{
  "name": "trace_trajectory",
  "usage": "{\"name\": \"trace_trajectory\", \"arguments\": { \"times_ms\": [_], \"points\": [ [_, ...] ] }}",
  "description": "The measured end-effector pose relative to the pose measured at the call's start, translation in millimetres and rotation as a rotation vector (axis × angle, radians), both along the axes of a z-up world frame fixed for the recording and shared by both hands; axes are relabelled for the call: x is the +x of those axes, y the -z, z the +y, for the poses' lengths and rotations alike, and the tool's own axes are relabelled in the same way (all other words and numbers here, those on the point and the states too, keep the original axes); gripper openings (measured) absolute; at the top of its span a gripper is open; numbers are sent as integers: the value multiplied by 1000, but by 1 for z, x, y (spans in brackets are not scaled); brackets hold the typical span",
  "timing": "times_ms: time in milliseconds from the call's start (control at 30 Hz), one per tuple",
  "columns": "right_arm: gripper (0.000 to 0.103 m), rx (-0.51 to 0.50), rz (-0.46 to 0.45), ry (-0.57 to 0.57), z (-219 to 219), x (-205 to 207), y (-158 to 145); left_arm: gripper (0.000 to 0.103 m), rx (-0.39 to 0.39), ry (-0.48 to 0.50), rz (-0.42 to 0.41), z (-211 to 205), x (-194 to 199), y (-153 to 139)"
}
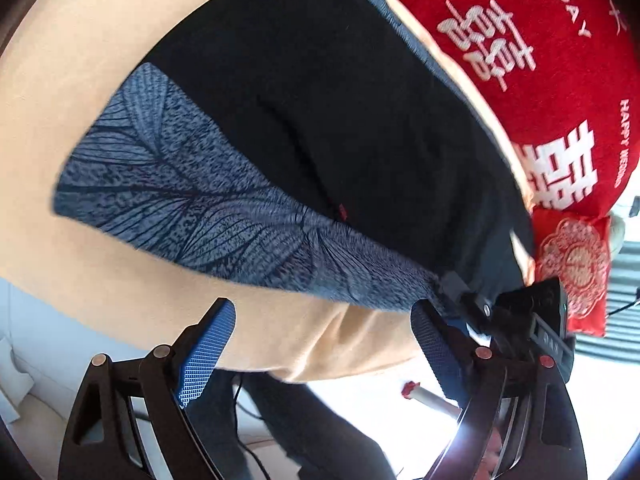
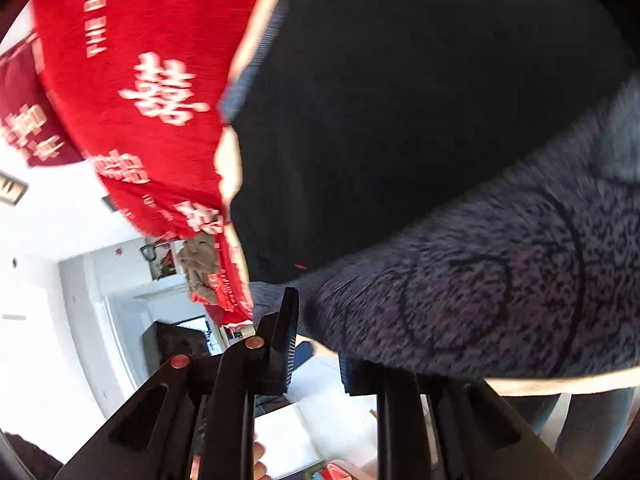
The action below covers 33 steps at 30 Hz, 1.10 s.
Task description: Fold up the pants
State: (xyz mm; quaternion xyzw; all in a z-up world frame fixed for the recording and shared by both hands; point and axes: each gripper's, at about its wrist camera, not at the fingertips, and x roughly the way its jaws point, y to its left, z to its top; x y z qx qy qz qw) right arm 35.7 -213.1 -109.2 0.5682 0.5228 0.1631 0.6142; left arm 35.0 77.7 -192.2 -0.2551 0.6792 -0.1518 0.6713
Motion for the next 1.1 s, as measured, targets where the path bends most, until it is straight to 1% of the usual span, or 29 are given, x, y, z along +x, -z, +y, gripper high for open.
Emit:
{"name": "trace_trajectory", "arguments": {
  "times_ms": [67, 133, 167, 200, 233, 267, 333, 367, 400, 467, 567, 633, 700, 733, 767, 800, 833, 867, 900, 933, 1000, 1033, 1100],
  "points": [
    [20, -9, -31, -33, 0, 5, -13, 91, -39, -50, -13, 1, 11, -1],
    [20, -19, -44, -65, -3, 5, -20, 90, -55, -100, -13, 2, 22, 3],
    [20, -30, -43, -85, -2, 6, -21, 80, -57, -126, -12, 3, 25, 5],
    [23, -43, -39, -104, -2, 5, -21, 67, -61, -146, -11, 4, 28, 9],
    [23, -57, -28, -111, -3, 4, -19, 47, -51, -144, 1, 3, 31, 13],
    [24, -60, -10, -109, -6, 2, -15, 36, -34, -138, 9, 4, 34, 16],
    [39, -72, 32, -76, -19, -9, -7, 34, -28, -119, -2, 6, 34, 16],
    [53, -75, 44, -52, -26, -15, -4, 34, -32, -104, -15, 6, 34, 12],
    [58, -74, 56, -18, -35, -23, -2, 34, -35, -85, -29, 6, 34, 7],
    [58, -58, 78, 39, -52, -43, 6, 34, -37, -38, -56, 3, 35, -4],
    [58, -33, 98, 142, -76, -62, 12, 34, -34, 16, -66, 0, 41, -10],
    [58, 14, 91, 245, -89, -71, 19, 34, -23, 44, -62, -1, 42, -9],
    [58, 87, 97, 369, -101, -73, 27, 34, -12, 58, -48, -3, 43, -5],
    [57, 137, 109, 432, -106, -77, 33, 34, -7, 63, -43, -3, 44, -3],
    [41, 162, 133, 477, -108, -79, 36, 34, 1, 67, -38, -3, 43, -1],
    [10, 151, 168, 503, -109, -80, 36, 34, 8, 70, -32, -2, 41, 2],
    [7, 129, 200, 504, -108, -78, 32, 34, 12, 68, -31, -1, 41, 3],
    [7, 90, 208, 486, -108, -76, 23, 22, 17, 63, -30, -2, 41, 4],
    [7, 46, 201, 454, -103, -68, 10, 19, 24, 58, -19, -2, 43, 5],
    [7, -17, 176, 404, -103, -59, -9, 19, 11, 46, -15, 1, 43, 3],
    [7, -110, 120, 315, -105, -39, -42, 19, -22, 22, -25, 4, 43, -9],
    [7, -159, 87, 254, -106, -24, -61, 19, -26, 22, -37, 3, 44, -17],
    [7, -223, 47, 156, -105, 7, -86, 19, -20, 30, -68, -1, 49, -33]
  ]
}}
